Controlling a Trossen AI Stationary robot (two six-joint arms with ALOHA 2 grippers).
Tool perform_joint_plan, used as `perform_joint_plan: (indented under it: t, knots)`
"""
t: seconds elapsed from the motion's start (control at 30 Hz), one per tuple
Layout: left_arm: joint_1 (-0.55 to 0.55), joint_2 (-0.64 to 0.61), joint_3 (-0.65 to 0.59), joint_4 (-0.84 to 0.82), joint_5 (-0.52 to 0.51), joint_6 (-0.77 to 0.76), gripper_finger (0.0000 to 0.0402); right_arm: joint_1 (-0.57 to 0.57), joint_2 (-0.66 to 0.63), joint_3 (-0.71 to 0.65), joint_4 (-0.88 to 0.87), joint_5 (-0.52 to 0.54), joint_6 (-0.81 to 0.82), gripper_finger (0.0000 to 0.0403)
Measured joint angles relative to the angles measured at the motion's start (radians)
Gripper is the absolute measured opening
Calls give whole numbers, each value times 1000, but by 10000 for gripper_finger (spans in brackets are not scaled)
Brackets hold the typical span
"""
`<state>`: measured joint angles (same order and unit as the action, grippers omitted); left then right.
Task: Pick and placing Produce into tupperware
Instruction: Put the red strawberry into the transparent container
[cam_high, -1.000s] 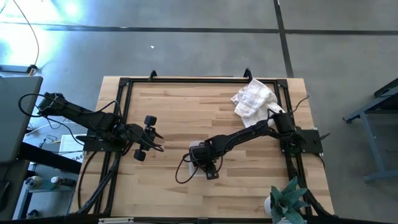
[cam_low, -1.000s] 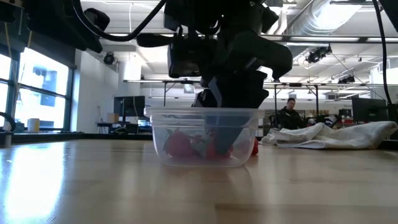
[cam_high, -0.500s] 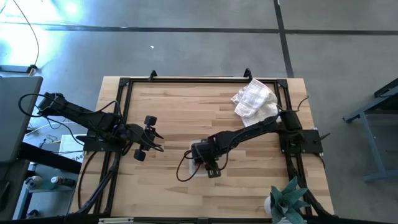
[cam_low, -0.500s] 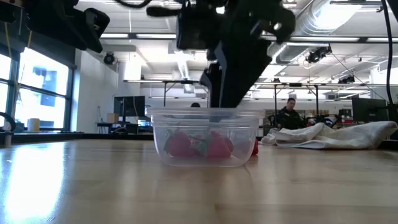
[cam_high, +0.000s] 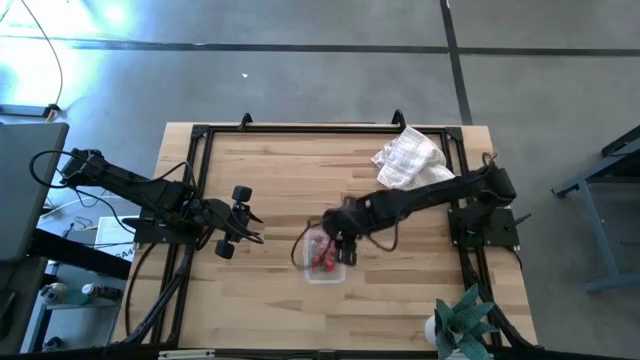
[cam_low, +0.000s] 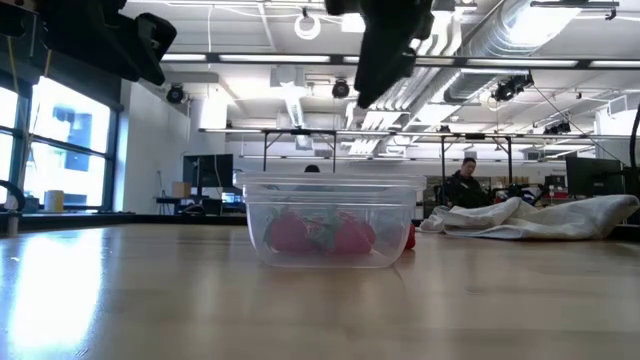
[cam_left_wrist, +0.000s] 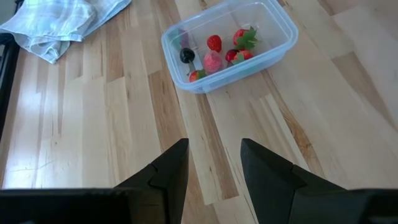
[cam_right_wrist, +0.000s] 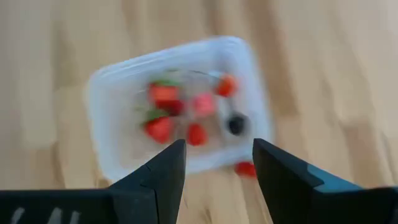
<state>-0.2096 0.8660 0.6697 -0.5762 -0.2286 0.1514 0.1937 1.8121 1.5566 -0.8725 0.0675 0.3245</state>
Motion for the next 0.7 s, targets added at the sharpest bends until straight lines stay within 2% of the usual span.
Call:
perform_joint_plan:
  t: [0.13, 0.3, 0.7]
  knots:
    - [0, 0, 0, 0, 0, 0, 136, -53, -46, 0, -118, 34, 216, 178]
    - [0, 0, 0, 0, 0, 0, 136, -106, -54, 0, -215, 35, 374, 178]
    - [0, 0, 0, 0, 0, 0, 136, -138, 57, -3, -287, 3, 576, 178]
